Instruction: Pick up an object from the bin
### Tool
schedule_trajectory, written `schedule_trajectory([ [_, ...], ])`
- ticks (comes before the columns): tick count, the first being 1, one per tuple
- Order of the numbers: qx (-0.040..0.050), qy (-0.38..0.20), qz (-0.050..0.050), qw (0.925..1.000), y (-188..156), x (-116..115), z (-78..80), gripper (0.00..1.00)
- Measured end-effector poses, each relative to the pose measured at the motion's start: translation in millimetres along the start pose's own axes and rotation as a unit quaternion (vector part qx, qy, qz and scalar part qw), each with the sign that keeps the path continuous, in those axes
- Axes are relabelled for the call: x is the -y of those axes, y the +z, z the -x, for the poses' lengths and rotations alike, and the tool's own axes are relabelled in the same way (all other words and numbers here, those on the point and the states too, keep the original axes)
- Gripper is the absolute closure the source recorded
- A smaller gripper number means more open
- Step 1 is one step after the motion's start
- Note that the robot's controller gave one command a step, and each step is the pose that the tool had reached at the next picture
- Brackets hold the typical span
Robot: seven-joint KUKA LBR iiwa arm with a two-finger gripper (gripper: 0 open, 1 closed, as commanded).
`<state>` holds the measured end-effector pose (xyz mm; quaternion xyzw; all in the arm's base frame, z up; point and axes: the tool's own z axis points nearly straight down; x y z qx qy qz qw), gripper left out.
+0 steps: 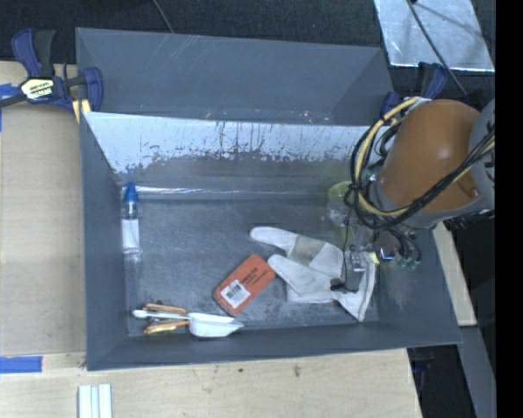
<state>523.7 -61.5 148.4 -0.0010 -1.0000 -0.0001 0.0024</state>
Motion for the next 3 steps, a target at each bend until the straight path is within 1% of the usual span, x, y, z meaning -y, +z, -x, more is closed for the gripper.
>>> schedule_trajectory([
  [1, 0.0039, -0.001, 0.0, 1.0, -5, 0, 1.6, 0.0],
  [2, 0.0062, -0.041, -0.001, 0.9991, 34, -19, 7.7, 0.0],
  [3, 0.0034, -0.017, 0.0, 0.9998, 64, -39, 5.6, 0.0],
])
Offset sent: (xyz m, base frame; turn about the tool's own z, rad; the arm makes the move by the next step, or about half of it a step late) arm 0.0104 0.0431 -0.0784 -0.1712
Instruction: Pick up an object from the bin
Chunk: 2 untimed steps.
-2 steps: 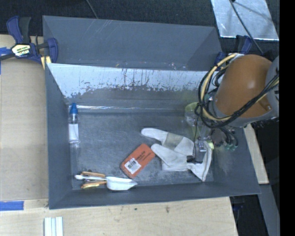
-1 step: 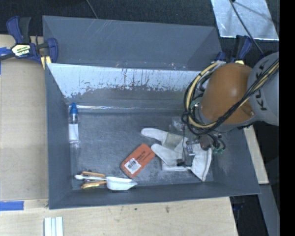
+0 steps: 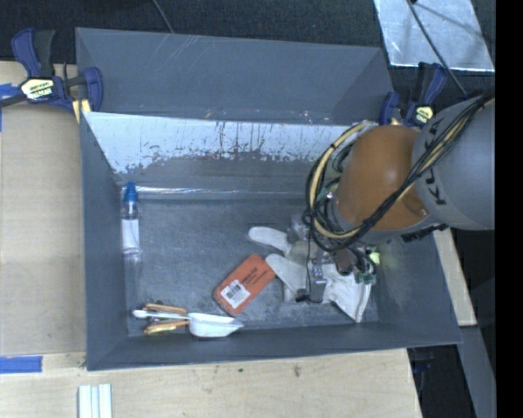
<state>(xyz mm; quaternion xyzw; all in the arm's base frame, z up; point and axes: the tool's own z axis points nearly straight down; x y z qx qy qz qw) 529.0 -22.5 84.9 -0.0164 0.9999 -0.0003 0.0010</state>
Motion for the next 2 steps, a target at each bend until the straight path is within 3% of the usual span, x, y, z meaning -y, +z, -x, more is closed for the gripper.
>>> schedule_trajectory([
  [1, 0.0044, 0.06, 0.0, 0.9982, 11.1, -34.5, 28.9, 1.0],
  [2, 0.0044, 0.06, 0.0, 0.9982, 11.1, -34.5, 28.9, 1.0],
])
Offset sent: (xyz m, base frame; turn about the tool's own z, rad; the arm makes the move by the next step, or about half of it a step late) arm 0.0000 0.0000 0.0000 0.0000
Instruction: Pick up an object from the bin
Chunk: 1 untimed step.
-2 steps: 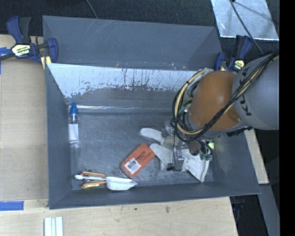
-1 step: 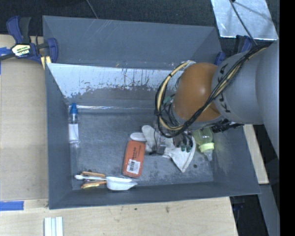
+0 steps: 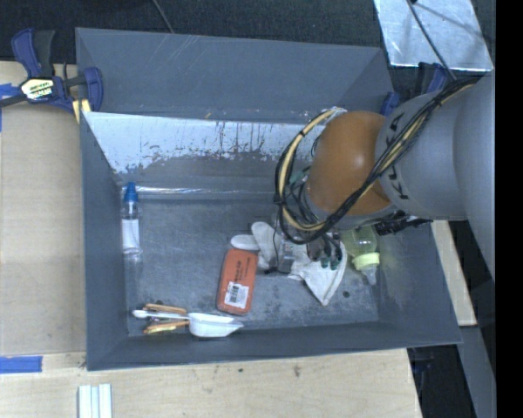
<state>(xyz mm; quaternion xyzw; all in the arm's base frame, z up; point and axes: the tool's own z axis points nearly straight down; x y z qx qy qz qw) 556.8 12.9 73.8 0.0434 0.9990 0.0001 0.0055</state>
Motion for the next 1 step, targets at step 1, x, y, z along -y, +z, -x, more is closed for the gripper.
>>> schedule_trajectory([
  [1, -0.0071, 0.007, 0.0, 0.9999, -45.8, 1.2, 10.5, 1.0],
])
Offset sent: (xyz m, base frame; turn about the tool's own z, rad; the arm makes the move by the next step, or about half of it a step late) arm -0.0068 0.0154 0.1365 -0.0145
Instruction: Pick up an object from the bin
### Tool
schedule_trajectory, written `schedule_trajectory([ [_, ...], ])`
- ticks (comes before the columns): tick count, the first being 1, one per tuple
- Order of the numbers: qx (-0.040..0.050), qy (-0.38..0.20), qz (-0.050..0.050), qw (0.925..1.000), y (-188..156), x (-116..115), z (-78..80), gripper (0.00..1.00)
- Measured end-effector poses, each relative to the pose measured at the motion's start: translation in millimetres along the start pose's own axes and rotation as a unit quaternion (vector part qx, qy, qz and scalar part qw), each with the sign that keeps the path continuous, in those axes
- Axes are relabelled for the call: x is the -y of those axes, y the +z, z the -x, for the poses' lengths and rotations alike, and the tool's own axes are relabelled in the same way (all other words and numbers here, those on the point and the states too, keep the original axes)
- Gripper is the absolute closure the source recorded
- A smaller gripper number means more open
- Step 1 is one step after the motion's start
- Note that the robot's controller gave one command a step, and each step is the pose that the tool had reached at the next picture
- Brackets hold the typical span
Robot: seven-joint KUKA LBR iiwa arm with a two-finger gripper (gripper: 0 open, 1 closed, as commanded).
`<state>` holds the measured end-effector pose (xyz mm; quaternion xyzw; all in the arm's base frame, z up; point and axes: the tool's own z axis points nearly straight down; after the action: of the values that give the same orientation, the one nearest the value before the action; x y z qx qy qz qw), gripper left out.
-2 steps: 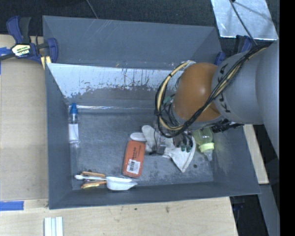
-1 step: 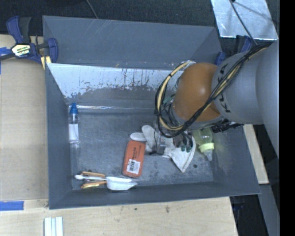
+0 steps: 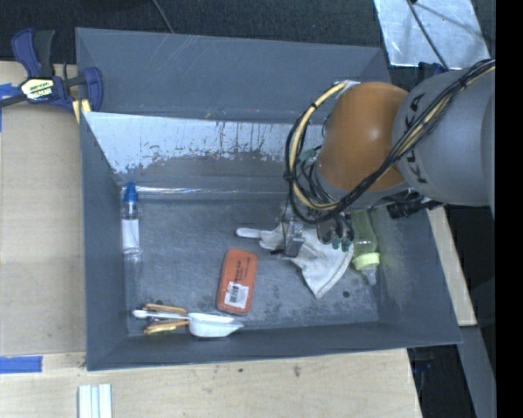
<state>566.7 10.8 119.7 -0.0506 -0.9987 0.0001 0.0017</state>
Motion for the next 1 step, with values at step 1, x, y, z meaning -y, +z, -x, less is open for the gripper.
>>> schedule_trajectory([
  [1, 0.0028, -0.016, 0.0, 0.9999, -90.6, -15.4, -18.0, 1.0],
])
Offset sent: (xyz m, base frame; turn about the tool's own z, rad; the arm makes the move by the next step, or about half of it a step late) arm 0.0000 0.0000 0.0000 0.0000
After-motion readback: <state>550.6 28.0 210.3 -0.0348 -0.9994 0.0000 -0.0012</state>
